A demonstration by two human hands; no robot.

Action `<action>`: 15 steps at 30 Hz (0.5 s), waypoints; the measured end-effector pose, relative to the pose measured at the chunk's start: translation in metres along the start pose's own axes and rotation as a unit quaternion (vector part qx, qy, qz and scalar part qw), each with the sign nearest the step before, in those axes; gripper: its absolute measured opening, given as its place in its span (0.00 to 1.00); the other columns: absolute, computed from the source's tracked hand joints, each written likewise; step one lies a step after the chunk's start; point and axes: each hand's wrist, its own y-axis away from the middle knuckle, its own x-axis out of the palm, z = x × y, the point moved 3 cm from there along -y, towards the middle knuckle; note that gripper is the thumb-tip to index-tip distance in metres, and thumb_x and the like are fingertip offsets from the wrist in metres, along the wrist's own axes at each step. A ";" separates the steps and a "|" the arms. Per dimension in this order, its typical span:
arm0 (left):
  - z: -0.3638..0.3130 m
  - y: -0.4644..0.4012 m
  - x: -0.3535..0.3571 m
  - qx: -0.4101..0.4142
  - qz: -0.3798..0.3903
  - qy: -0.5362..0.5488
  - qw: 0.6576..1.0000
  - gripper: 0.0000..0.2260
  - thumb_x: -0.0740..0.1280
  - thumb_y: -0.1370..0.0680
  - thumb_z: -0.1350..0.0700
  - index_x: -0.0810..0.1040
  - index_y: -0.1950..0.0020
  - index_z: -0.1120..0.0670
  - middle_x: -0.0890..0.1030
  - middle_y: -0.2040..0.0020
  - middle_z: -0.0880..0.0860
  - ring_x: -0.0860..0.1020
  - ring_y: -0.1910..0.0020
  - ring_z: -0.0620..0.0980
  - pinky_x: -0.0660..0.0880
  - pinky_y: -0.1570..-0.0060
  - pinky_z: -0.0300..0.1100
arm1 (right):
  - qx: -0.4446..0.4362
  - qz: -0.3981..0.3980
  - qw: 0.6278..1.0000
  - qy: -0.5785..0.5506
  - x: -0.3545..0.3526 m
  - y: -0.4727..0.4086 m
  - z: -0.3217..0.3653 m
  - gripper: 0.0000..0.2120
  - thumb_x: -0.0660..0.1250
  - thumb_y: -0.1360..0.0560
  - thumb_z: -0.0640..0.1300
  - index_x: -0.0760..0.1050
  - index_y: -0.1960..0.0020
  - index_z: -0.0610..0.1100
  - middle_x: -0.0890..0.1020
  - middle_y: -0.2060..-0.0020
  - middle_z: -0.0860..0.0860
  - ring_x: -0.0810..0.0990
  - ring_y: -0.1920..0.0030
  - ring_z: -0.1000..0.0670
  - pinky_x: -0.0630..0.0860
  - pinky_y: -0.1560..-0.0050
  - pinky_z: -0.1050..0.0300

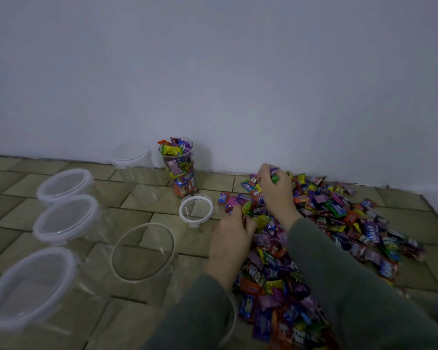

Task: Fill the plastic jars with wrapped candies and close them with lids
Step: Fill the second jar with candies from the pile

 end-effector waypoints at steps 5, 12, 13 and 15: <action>-0.009 0.018 -0.016 0.014 -0.004 0.028 0.999 0.09 0.59 0.20 0.49 0.70 0.50 0.55 0.77 0.59 0.56 0.76 0.60 0.57 0.74 0.61 0.52 | 0.024 -0.047 0.996 -0.069 -0.019 0.029 0.020 0.18 0.58 0.19 0.43 0.68 0.67 0.40 0.66 0.73 0.47 0.63 0.72 0.53 0.61 0.72 0.63; -0.028 0.041 -0.042 0.039 -0.003 0.005 0.999 0.09 0.58 0.19 0.50 0.68 0.51 0.55 0.68 0.64 0.49 0.70 0.66 0.49 0.61 0.71 0.44 | 0.103 -0.108 0.980 -0.133 -0.039 0.054 0.043 0.17 0.55 0.18 0.48 0.67 0.65 0.44 0.68 0.70 0.54 0.64 0.74 0.58 0.63 0.68 0.60; -0.029 0.044 -0.045 0.043 -0.001 0.006 0.999 0.09 0.58 0.19 0.50 0.67 0.52 0.55 0.67 0.64 0.49 0.68 0.67 0.48 0.60 0.71 0.44 | 0.112 -0.122 0.976 -0.139 -0.041 0.058 0.047 0.17 0.55 0.18 0.48 0.67 0.64 0.43 0.68 0.70 0.55 0.64 0.73 0.57 0.64 0.70 0.62; -0.033 0.048 -0.051 0.049 0.001 0.016 0.999 0.10 0.58 0.19 0.50 0.67 0.54 0.55 0.67 0.64 0.49 0.68 0.66 0.50 0.60 0.70 0.46 | 0.131 -0.140 0.964 -0.186 -0.043 0.063 0.050 0.15 0.56 0.19 0.48 0.67 0.62 0.44 0.70 0.69 0.54 0.65 0.71 0.55 0.65 0.71 0.65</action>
